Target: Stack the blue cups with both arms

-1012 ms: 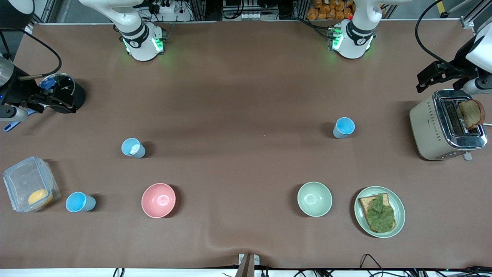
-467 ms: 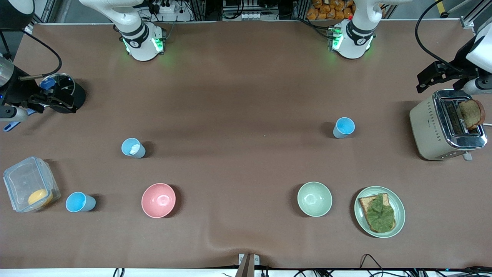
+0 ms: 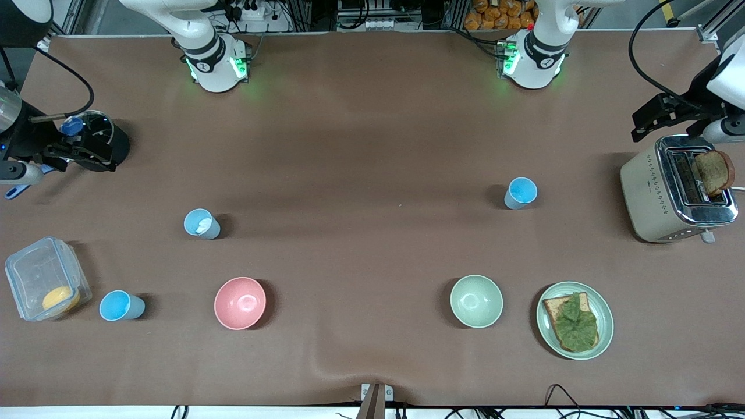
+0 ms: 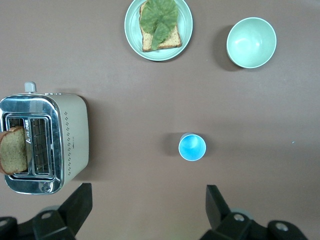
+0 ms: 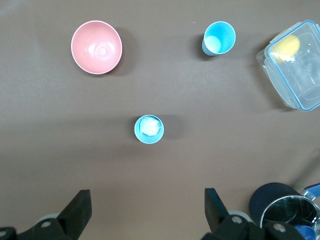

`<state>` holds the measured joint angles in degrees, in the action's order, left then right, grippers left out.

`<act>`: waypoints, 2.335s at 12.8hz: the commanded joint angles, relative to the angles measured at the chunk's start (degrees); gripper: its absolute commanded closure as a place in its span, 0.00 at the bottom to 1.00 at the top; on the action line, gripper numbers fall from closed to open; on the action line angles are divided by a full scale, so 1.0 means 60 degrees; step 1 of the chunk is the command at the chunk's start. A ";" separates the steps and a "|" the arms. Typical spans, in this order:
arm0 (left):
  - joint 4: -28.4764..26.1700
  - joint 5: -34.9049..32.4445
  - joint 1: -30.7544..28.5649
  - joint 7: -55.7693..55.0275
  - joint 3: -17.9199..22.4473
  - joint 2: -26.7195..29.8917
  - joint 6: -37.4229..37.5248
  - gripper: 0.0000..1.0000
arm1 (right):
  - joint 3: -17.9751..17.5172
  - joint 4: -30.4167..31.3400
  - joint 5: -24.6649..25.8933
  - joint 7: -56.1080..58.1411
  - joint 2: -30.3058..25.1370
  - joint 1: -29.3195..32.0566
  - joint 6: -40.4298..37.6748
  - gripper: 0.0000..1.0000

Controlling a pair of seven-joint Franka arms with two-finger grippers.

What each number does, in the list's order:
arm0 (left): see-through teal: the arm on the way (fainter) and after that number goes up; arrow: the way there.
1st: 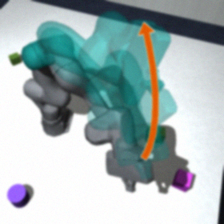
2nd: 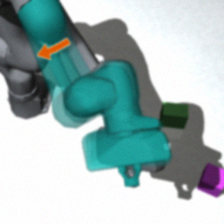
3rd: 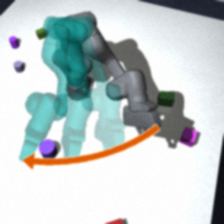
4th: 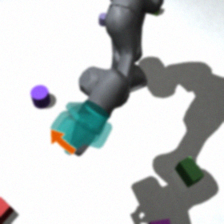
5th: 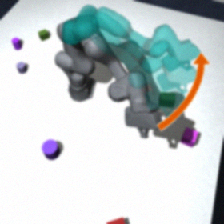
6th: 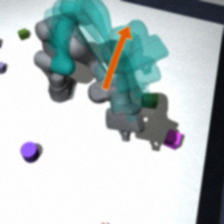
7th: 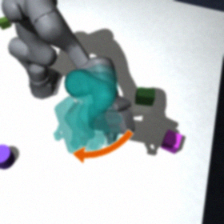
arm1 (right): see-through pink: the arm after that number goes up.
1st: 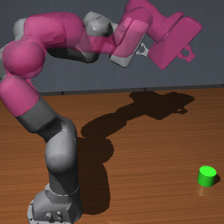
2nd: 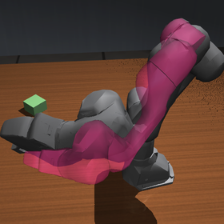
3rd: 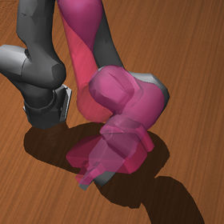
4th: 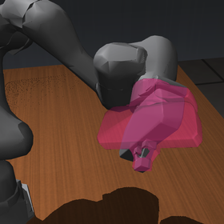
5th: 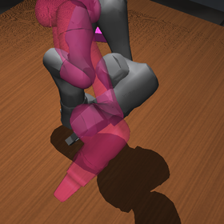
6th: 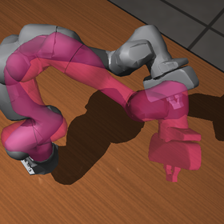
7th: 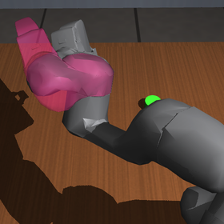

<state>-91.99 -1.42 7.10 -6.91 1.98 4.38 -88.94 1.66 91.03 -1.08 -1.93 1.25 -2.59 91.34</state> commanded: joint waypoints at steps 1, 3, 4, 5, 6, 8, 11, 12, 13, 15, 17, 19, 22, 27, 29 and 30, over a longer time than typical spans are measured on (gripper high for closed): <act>0.0141 -0.0130 -0.0055 -0.0093 -0.0052 -0.0057 -0.0045 0.00 | -0.0086 -0.0202 0.0004 -0.0176 0.0100 0.0065 -0.0063 0.00; 0.0141 -0.0130 -0.0055 -0.0093 -0.0052 -0.0057 -0.0045 0.00 | -0.0086 -0.0187 0.0004 -0.0176 0.0100 0.0065 -0.0063 0.00; 0.0141 -0.0130 -0.0055 -0.0093 -0.0052 -0.0057 -0.0059 0.00 | -0.0086 -0.0187 0.0018 -0.0176 0.0100 0.0065 -0.0063 0.00; 0.0126 -0.0130 -0.0070 -0.0093 -0.0052 -0.0057 -0.0059 0.00 | -0.0100 -0.0187 0.0019 -0.0176 0.0100 0.0065 -0.0078 0.00; 0.0126 -0.0144 -0.0055 -0.0093 -0.0052 -0.0057 -0.0059 0.00 | -0.0086 -0.0187 0.0019 -0.0176 0.0100 0.0065 -0.0078 0.00; 0.0141 -0.0145 -0.0055 -0.0093 -0.0052 -0.0057 -0.0059 0.00 | -0.0086 -0.0172 0.0004 -0.0190 0.0100 0.0065 -0.0078 0.00; 0.0141 -0.0145 -0.0055 -0.0093 -0.0052 -0.0057 -0.0059 0.00 | -0.0129 -0.0187 0.0135 -0.0058 0.0639 -0.0182 -0.0194 0.00; 0.0141 -0.0145 -0.0055 -0.0093 -0.0052 -0.0057 -0.0059 0.00 | -0.0115 -0.0115 0.0150 -0.0131 0.0845 -0.0372 -0.0267 0.00; 0.0141 -0.0145 -0.0055 -0.0093 -0.0052 -0.0057 -0.0059 0.00 | -0.0115 -0.0070 0.0150 -0.0175 0.1253 -0.0432 -0.0326 0.00; 0.0126 -0.0145 -0.0055 -0.0093 -0.0052 -0.0057 -0.0074 0.00 | -0.0115 0.0644 0.0150 -0.0205 0.1753 -0.0782 0.0487 0.00; 0.0126 -0.0159 -0.0055 -0.0093 -0.0052 -0.0057 -0.0103 0.00 | -0.0100 0.1756 0.0165 -0.0467 0.1814 -0.1105 0.2009 0.00; 0.0126 -0.0159 -0.0055 -0.0093 -0.0052 -0.0057 -0.0118 0.00 | -0.0100 0.2942 0.0412 -0.0571 0.1916 -0.1150 0.3737 0.00; 0.0126 -0.0159 -0.0055 -0.0093 -0.0052 -0.0057 -0.0118 0.00 | -0.0100 0.4262 0.0721 -0.0572 0.2310 -0.1136 0.5877 0.00; 0.0126 -0.0159 -0.0055 -0.0093 -0.0052 -0.0057 -0.0118 0.00 | -0.0100 0.4896 0.0780 -0.0586 0.3379 -0.1136 0.7464 0.16; 0.0141 -0.0174 -0.0055 -0.0093 -0.0052 -0.0057 -0.0118 0.00 | -0.0100 0.4823 0.0780 -0.0571 0.3615 -0.1180 0.7423 0.86; 0.0126 -0.0174 -0.0055 -0.0093 -0.0052 -0.0057 -0.0118 0.00 | -0.0100 0.4779 0.0780 -0.0557 0.3616 -0.1165 0.7350 1.00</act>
<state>-91.87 -1.42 7.09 -6.91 1.99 4.22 -89.59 1.21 120.39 2.33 -4.22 22.83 -9.54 135.85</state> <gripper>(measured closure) 0.000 0.344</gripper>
